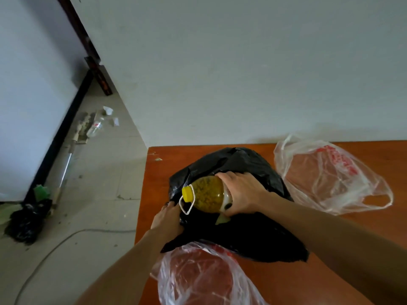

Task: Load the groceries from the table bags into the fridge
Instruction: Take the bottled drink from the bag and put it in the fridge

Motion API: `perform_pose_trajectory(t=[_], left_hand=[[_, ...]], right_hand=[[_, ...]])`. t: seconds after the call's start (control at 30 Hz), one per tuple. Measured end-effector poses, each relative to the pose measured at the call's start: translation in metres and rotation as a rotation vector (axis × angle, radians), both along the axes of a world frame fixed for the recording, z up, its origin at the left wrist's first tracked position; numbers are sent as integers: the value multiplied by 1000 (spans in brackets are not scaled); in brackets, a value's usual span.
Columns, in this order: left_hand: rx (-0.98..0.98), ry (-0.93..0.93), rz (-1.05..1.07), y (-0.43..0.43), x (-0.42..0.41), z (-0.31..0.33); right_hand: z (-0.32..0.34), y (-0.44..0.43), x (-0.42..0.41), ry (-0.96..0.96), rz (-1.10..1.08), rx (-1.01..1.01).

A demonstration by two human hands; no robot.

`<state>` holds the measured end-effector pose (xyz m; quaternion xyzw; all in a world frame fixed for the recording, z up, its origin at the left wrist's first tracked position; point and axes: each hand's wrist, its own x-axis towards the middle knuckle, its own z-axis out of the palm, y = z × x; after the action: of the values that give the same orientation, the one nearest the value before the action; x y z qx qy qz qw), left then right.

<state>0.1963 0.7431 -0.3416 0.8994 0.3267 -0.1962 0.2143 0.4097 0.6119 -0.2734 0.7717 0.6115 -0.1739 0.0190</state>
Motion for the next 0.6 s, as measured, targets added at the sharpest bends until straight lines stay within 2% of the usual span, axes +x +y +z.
perform_pose_trajectory(t=[0.07,0.13,0.2,0.27,0.33,0.4,0.47,0.53,0.6], left_hand=[[-41,42,-40,2,7,15],[-154,-12,-12,4,14,32],[-295,-265,269,7,23,49],[-283,-508,584,11,32,67],[-157,-702,702,16,37,79],[-128,-835,758,16,44,96],[-137,-885,660,10,55,111],[-103,-724,428,1,67,122],[18,-547,300,-4,75,124]], right_hand=[[10,-3,1,15,-44,71],[18,-5,0,38,-93,125],[22,-7,-4,52,-135,172],[23,-8,-8,56,-158,216],[24,-9,-11,79,-188,247],[25,-11,-12,106,-220,269],[25,-12,-15,115,-223,276],[24,-13,-19,116,-213,283],[23,-16,-21,135,-214,302]])
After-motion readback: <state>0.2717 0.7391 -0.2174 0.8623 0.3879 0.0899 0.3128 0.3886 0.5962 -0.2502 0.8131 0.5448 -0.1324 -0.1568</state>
